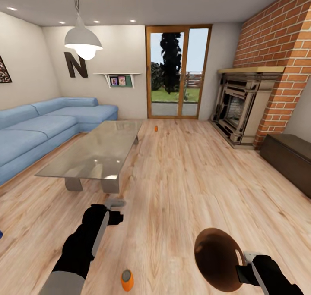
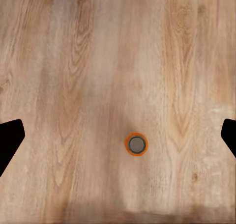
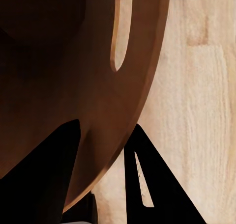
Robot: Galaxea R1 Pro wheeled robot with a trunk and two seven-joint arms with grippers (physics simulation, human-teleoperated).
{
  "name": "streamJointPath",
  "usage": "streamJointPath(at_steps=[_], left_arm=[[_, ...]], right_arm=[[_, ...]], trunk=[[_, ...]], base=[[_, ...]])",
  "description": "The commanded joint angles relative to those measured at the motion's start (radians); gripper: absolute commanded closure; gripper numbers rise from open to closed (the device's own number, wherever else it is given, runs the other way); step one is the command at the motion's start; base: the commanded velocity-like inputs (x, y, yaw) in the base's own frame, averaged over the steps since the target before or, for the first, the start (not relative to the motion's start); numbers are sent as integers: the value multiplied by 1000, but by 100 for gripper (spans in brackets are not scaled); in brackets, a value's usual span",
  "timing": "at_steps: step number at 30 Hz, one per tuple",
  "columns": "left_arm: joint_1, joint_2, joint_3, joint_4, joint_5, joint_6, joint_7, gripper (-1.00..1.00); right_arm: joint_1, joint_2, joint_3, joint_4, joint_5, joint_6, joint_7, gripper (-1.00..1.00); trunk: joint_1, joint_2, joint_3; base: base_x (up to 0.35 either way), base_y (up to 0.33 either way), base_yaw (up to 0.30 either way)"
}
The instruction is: Put the three can of soda from the living room inside the tash can in the kitchen.
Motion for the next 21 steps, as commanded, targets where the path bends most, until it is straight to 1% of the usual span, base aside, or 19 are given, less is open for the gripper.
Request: streamJointPath(at_steps=[1,3,5,6,7,8,9,12,13,18,21], left_arm=[[-26,-1,0,50,6,0,0,-100],[-73,-3,0,149,30,0,0,-100],[-113,-4,0,256,66,0,0,-100],[-152,-5,0,372,105,0,-1,-100],[-218,-4,0,543,155,0,-1,-100],[-239,-4,0,595,167,0,-1,-100],[-275,-3,0,694,184,0,-1,-100],[-313,-2,1,819,203,0,0,-100],[-318,-2,1,837,205,0,0,-100],[-333,1,6,892,214,0,0,-100],[-336,2,7,901,216,0,1,-100]], right_arm=[[-1,0,0,0,-10,1,2,100],[-1,0,1,0,-10,1,2,100],[-1,-1,1,0,-10,1,2,100],[-1,-1,1,0,-10,2,2,100],[-1,0,2,1,-10,2,2,100],[-1,0,2,1,-10,2,2,100],[-1,1,3,1,-10,2,2,100],[-1,3,4,1,-10,2,2,100],[-1,4,4,1,-10,2,2,100],[-1,7,7,1,-10,2,2,100],[-1,7,7,1,-10,2,2,100]], trunk=[[0,0,0],[0,0,0],[0,0,0],[0,0,0],[0,0,0],[0,0,0],[0,0,0],[0,0,0],[0,0,0],[0,0,0],[0,0,0]], base=[[218,118,0],[157,85,0],[100,54,0],[57,31,0],[29,16,0],[23,13,0],[15,8,0],[9,5,0],[5,3,0],[3,1,0],[0,0,0]])
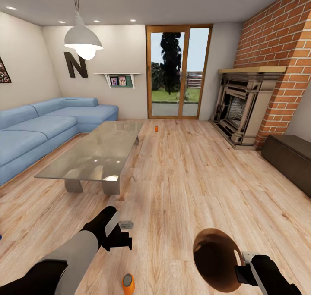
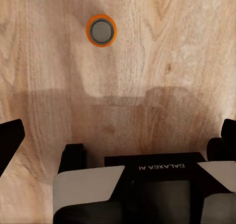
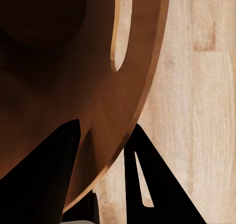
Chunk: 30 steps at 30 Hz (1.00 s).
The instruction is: Put the three can of soda from the living room inside the tash can in the kitchen.
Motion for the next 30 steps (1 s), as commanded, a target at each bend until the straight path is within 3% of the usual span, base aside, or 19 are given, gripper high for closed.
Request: streamJointPath(at_steps=[1,18,30], left_arm=[[-1,0,0,2,1,0,1,-100],[-5,-7,-2,1,3,0,-4,-100],[-29,-15,-5,-5,4,0,-50,-100]], right_arm=[[0,0,0,-1,-10,0,2,100],[0,3,3,-1,-9,0,2,100],[0,2,2,-1,-9,0,2,100]], trunk=[[0,0,0],[0,0,0],[0,0,0]], base=[[0,0,0],[0,0,0],[102,0,0]])
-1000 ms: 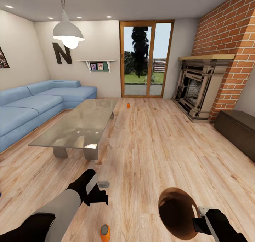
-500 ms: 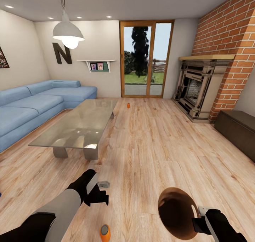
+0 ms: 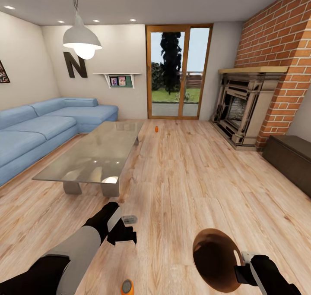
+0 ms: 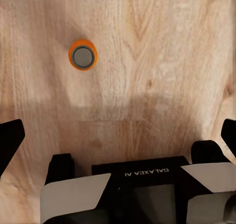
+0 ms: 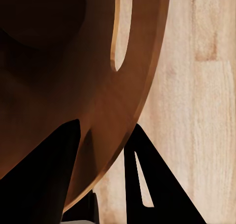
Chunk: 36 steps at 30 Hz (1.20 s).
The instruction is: Put the three can of soda from the living room inside the tash can in the kitchen.
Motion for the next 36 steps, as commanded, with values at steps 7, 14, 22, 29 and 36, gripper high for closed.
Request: streamJointPath(at_steps=[7,14,22,29,36], left_arm=[[-5,4,-1,1,0,0,-3,-100],[-5,5,-1,1,1,0,-1,-100],[-4,8,-1,2,2,0,3,-100],[-3,11,3,1,1,-13,12,-100],[-2,13,4,0,-1,-52,18,-100]], right_arm=[[-1,1,0,-1,-12,0,3,100],[-1,1,1,-1,-12,0,3,100],[-1,1,2,-1,-12,0,3,100],[-1,0,2,-1,-12,0,3,100],[-1,0,1,-1,-12,0,3,100]], trunk=[[0,0,0],[0,0,0],[0,0,0],[0,0,0],[0,0,0]], base=[[132,0,0],[143,0,0],[27,0,0],[2,0,0],[0,0,0]])
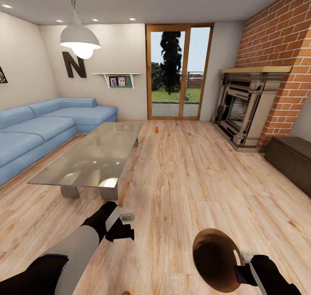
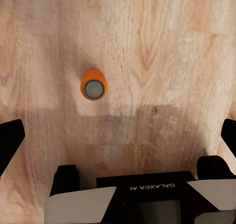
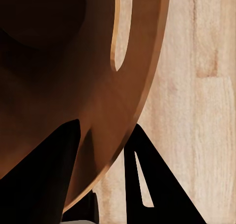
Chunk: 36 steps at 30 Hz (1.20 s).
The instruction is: Put the three can of soda from the living room inside the tash can in the kitchen.
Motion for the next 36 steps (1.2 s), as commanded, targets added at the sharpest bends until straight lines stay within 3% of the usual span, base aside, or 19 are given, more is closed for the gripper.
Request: streamJointPath(at_steps=[1,9,13,18,36], left_arm=[[0,2,0,0,0,-8,0,-100],[0,18,0,-1,0,-27,1,-100],[1,20,-1,1,-2,-72,4,-100],[2,21,0,2,-3,-101,30,-100],[3,21,0,2,-2,-114,86,-100]], right_arm=[[-1,0,0,-1,-11,0,2,100],[-12,1,1,-2,-10,7,2,100],[-30,3,2,-1,-8,44,2,100],[-36,4,5,-1,-8,58,1,100],[-38,-1,20,-3,-9,65,2,100]], trunk=[[0,0,0],[0,0,-1],[0,0,-3],[19,-35,-19],[88,-161,-75]], base=[[0,0,0],[0,0,0],[0,0,0],[0,0,0],[0,0,0]])
